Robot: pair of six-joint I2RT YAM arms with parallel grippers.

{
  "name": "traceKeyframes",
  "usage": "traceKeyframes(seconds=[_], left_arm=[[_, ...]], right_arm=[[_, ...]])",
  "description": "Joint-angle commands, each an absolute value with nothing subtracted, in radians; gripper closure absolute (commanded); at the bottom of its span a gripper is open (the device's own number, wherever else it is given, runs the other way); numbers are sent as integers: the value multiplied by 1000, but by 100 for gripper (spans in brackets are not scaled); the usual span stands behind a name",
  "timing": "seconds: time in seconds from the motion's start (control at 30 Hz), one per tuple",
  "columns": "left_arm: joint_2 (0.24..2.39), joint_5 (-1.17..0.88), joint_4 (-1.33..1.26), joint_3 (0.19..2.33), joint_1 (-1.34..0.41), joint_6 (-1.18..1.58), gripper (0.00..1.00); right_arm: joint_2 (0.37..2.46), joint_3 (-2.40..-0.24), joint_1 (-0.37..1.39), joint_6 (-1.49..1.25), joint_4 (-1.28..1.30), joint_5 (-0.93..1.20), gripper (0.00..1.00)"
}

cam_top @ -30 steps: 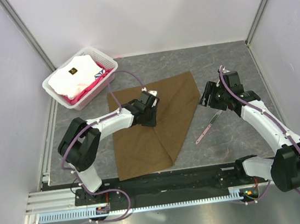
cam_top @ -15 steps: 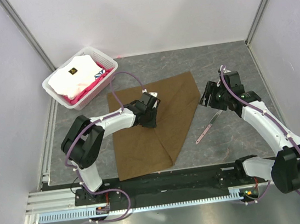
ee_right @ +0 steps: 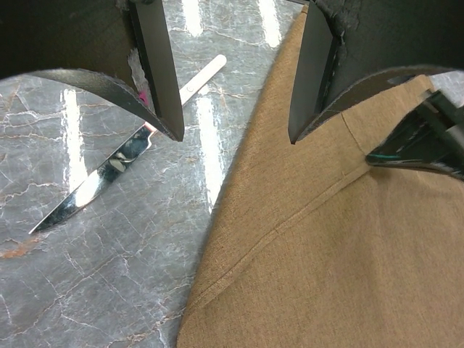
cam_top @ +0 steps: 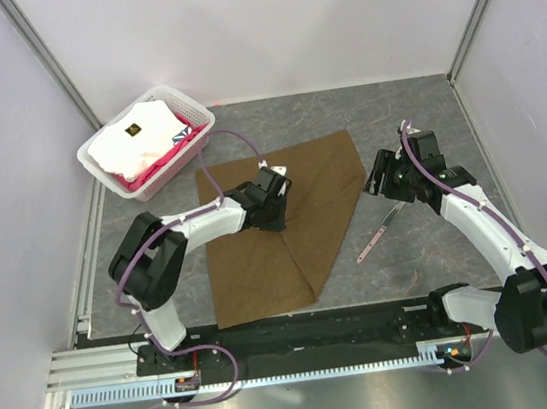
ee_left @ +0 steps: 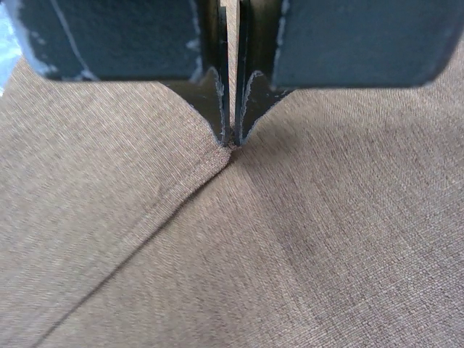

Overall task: Fold the napkin, place the utensils inside, and roll it up
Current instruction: Fold the napkin

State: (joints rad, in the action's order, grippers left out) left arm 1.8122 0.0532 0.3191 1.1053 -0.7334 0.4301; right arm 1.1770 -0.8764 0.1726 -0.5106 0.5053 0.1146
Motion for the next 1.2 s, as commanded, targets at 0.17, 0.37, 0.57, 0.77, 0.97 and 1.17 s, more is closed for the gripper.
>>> traceKeyframes(seconds=[0.17,0.37,0.57,0.77,0.97,1.17], left_arm=[[1637,34,354,1112,-738,456,97],[1644,64,388,1153,-640,417,98],[1722,14,417,1268,-444,331,98],[1841,-25,469,1419,-315,242,98],[1934,-28,492,1488,-230,218,98],[1959,-14,494,1506,-180,221,98]], right_arm=[[1164,-877,169,-492,505,98,32],[1158,-882,169,-491,505,100,32],[1164,-890,167,-488,506,81,32],[1195,-908,169,-485,502,78,32],[1221,-917,167,-482,492,83,32],[1227,-919,169,-480,489,90,32]])
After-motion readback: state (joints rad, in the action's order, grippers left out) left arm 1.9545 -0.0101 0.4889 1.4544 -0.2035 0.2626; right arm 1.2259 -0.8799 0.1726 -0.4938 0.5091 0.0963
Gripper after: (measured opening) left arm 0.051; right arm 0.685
